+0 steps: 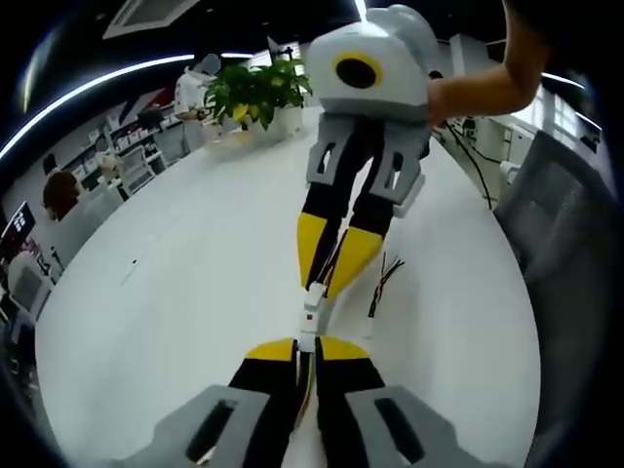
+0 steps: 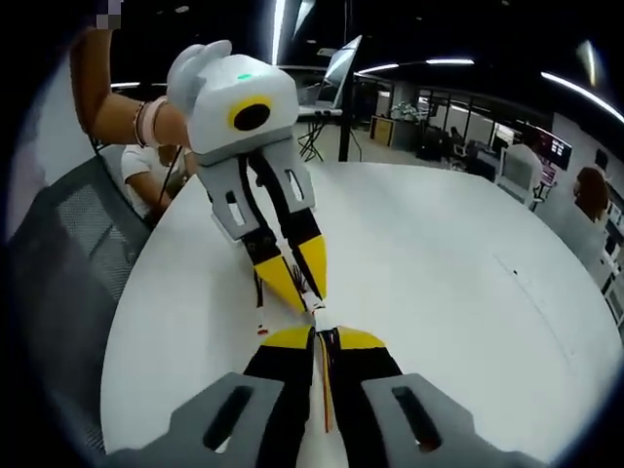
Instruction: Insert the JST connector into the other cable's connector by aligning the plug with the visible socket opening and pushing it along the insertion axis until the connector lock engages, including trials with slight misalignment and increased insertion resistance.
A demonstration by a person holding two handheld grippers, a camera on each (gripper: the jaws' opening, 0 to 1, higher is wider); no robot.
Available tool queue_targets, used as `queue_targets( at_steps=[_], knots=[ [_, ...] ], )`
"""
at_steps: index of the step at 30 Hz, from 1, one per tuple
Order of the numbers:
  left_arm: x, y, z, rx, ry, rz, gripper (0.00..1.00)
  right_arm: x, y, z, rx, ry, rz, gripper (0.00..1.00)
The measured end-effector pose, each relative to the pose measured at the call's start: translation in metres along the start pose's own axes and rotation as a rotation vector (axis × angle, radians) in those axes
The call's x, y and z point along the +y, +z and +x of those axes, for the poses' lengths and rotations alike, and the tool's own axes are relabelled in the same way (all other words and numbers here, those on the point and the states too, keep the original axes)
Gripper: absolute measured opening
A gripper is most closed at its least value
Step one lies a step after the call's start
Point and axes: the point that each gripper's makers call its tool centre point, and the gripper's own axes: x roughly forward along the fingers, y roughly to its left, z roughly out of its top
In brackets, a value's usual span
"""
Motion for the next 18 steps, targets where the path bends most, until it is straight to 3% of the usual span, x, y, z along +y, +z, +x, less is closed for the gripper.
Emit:
queue_targets(
  at_steps=[18],
  knots=[
    [-0.0044, 0.0057, 0.0001, 0.006, -0.015, 0.076, 0.01, 0.0029, -0.0102, -0.0008, 0.051, 0.029, -0.059, 0.04]
  ],
)
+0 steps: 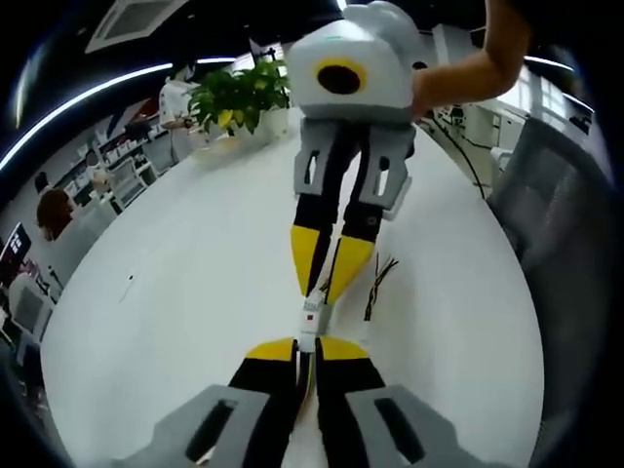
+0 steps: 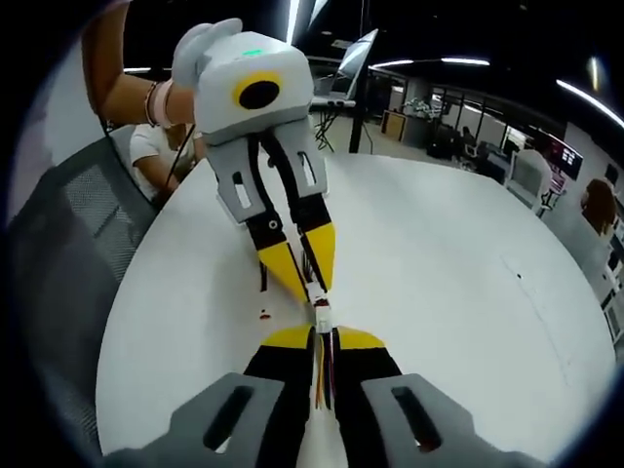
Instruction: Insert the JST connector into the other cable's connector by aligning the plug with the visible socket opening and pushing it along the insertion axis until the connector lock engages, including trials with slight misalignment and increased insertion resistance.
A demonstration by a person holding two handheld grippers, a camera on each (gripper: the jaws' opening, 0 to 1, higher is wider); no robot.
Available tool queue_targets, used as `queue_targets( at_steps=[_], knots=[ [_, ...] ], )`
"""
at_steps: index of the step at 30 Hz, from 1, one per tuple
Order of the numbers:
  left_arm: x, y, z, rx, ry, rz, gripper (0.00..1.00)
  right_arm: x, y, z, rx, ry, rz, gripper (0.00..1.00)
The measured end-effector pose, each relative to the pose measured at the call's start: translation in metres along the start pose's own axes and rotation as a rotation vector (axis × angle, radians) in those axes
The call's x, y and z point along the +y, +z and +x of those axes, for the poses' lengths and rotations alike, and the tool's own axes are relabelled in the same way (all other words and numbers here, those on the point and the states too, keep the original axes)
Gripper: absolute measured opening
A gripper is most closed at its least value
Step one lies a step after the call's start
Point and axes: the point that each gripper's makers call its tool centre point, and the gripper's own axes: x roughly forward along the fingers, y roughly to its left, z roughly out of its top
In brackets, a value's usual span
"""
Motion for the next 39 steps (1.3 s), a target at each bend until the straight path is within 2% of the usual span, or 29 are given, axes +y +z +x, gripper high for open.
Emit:
queue_targets(
  at_steps=[7, 9, 14, 28, 39],
  knots=[
    [-0.002, 0.005, -0.003, -0.015, -0.011, 0.02, 0.01, 0.0, -0.005, 0.001, 0.033, 0.015, -0.019, 0.04],
    [-0.002, 0.005, -0.002, 0.002, -0.007, 0.072, 0.01, 0.0, -0.006, 0.002, 0.036, 0.019, -0.026, 0.04],
    [-0.004, 0.006, -0.001, 0.003, -0.017, 0.097, 0.01, 0.001, -0.009, 0.004, 0.057, 0.036, -0.042, 0.04],
    [-0.012, 0.01, 0.001, -0.015, -0.058, 0.115, 0.01, 0.007, -0.014, 0.001, 0.077, 0.073, -0.07, 0.04],
    [-0.009, 0.013, 0.001, -0.039, -0.059, 0.115, 0.01, 0.004, -0.012, -0.003, 0.058, 0.066, -0.08, 0.03]
  ],
)
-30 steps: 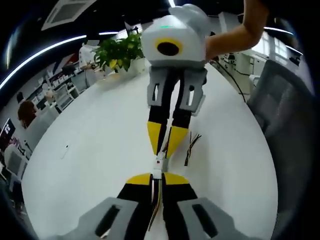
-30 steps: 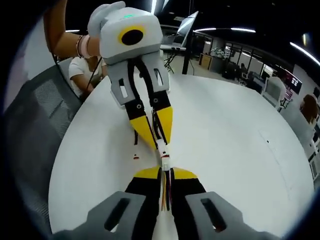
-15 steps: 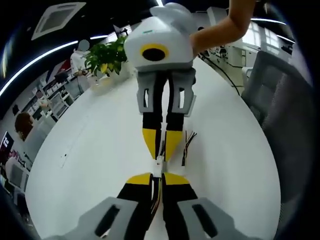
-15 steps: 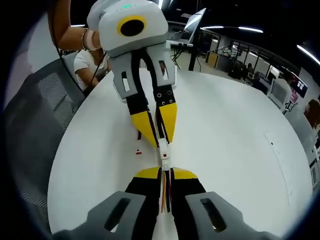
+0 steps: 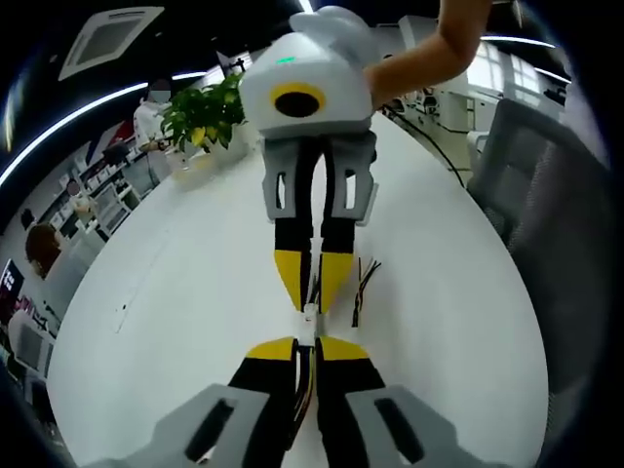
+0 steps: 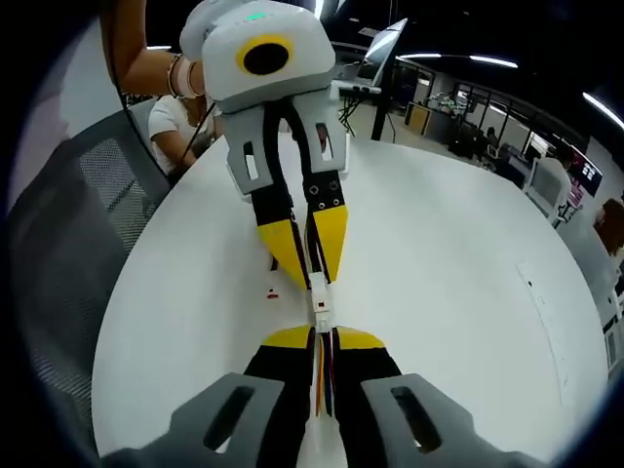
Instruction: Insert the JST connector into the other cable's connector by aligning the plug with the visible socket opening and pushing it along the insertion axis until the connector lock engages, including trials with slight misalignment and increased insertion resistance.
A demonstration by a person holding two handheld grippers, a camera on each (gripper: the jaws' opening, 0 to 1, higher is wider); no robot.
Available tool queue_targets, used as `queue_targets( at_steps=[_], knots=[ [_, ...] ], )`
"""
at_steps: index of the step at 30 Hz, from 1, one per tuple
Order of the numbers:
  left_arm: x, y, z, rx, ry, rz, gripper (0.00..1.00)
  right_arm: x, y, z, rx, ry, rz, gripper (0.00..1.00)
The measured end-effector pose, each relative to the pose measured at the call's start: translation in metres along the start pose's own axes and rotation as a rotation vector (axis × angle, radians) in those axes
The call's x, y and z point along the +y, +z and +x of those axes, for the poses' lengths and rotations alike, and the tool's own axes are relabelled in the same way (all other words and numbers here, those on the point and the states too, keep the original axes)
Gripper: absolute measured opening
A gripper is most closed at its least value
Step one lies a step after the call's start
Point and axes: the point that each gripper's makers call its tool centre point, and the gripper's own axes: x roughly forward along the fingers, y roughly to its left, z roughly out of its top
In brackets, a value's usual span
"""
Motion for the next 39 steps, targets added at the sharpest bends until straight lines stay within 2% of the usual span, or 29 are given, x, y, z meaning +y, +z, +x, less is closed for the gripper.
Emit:
queue_targets(
  at_steps=[12, 23, 27, 29, 35, 39],
  knots=[
    [0.0, 0.003, 0.0, -0.043, -0.012, -0.016, 0.01, 0.0, 0.003, -0.005, -0.016, 0.002, 0.034, 0.03],
    [0.0, 0.0, 0.001, -0.032, -0.011, -0.016, 0.01, 0.001, 0.009, -0.005, -0.043, 0.011, 0.037, 0.03],
    [0.005, 0.0, -0.001, -0.034, 0.01, -0.054, 0.0, -0.003, 0.012, -0.006, -0.054, -0.002, 0.054, 0.03],
    [0.008, 0.002, -0.002, -0.048, 0.017, -0.089, 0.0, -0.005, 0.016, -0.008, -0.076, -0.002, 0.104, 0.03],
    [0.011, 0.003, -0.005, -0.062, 0.025, -0.095, 0.0, -0.007, 0.019, -0.009, -0.089, -0.012, 0.084, 0.02],
    [0.006, 0.003, -0.004, -0.057, 0.009, -0.083, 0.0, -0.003, 0.02, -0.006, -0.091, 0.007, 0.076, 0.02]
  ],
)
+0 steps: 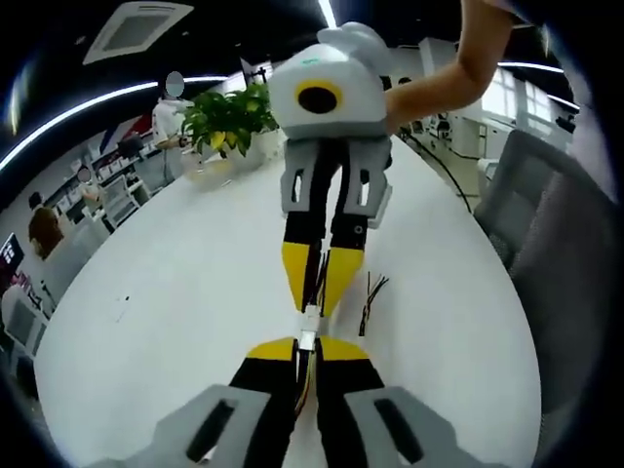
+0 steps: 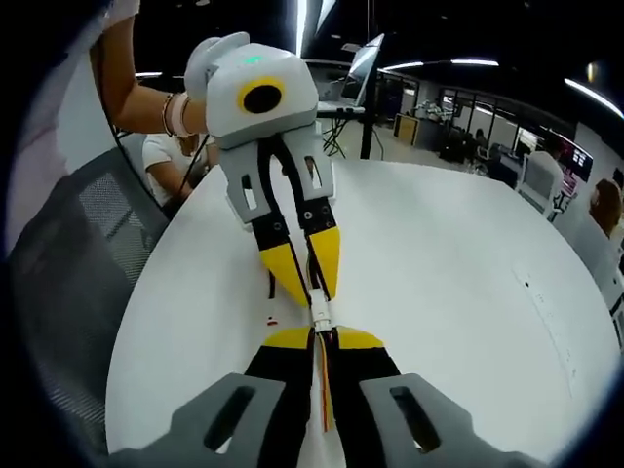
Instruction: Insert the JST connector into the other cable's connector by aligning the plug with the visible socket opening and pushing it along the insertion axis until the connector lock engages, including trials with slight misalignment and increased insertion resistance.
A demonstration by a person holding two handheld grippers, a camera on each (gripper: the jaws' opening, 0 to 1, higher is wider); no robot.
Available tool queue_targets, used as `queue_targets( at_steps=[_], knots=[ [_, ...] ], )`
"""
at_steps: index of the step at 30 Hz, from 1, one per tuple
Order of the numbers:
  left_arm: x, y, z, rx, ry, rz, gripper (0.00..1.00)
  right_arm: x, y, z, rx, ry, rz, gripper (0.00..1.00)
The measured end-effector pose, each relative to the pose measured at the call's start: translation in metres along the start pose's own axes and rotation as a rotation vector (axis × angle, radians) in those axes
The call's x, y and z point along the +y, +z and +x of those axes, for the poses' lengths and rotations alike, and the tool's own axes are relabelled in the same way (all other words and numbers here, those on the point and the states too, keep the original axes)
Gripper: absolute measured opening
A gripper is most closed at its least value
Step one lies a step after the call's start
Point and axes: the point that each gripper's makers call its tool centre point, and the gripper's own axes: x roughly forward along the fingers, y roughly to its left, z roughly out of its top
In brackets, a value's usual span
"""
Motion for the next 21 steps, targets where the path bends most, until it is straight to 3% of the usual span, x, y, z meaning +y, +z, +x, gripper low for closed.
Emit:
queue_targets(
  at_steps=[15, 21],
  knots=[
    [0.006, -0.003, 0.005, 0.022, -0.008, 0.031, 0.0, -0.008, -0.005, 0.003, 0.01, -0.018, 0.009, 0.03],
    [0.012, -0.012, 0.014, 0.048, -0.023, 0.001, 0.0, -0.015, -0.012, 0.011, 0.011, -0.027, 0.042, 0.03]
  ],
)
